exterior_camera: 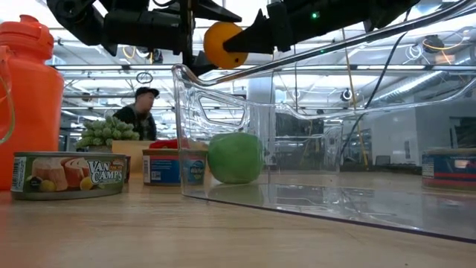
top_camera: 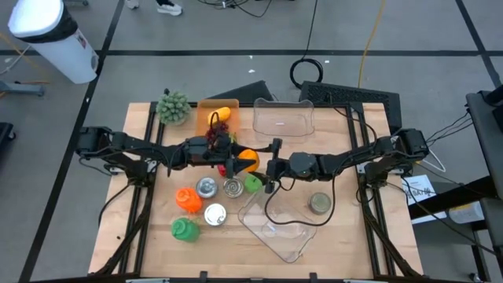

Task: Pick & Place Food Item
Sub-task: Put the orange into the orange bin

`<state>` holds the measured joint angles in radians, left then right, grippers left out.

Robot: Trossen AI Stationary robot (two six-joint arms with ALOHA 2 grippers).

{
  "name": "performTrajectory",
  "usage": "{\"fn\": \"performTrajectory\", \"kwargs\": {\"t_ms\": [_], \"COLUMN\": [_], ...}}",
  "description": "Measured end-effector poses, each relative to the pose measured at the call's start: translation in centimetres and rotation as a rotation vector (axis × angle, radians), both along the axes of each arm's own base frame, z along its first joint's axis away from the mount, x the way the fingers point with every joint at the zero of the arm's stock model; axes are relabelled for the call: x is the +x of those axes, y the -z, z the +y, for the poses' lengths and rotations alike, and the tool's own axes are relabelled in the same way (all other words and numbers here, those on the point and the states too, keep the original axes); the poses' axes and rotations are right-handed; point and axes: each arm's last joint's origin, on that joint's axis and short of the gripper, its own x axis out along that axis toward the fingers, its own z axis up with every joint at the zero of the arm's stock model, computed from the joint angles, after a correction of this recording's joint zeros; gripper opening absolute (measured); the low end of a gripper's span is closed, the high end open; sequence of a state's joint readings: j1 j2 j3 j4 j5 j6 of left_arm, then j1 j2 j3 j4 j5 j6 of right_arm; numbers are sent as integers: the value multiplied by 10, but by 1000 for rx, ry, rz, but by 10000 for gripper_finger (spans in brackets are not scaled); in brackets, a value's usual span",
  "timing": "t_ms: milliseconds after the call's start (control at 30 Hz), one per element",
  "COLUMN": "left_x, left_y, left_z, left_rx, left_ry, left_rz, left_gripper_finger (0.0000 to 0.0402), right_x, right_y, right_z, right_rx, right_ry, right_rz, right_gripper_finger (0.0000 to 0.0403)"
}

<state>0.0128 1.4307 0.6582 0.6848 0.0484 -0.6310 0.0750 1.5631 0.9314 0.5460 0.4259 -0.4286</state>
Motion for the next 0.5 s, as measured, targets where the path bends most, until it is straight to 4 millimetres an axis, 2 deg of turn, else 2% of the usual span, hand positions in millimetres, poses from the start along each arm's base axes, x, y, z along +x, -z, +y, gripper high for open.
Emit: {"fn": "performTrajectory", "kwargs": {"t_ms": [133,367,500], "left_x": [0,-1,-6], "left_y": [1,1,-8], "left_z": [0,5,9], "left_rx": [8,3,35], "left_ry": [4,3,-2], "left_rz": [9,9,-20], "left_gripper_finger": [309,308,308], "right_x": [0,0,0], "right_y": [2,4,4], "right_z": [0,2,3], "right_rx": [-1,18,60], "right_ry": [-32,-86,-87], "right_rz": [21,46,34], "right_gripper_finger": [329,353,354]}}
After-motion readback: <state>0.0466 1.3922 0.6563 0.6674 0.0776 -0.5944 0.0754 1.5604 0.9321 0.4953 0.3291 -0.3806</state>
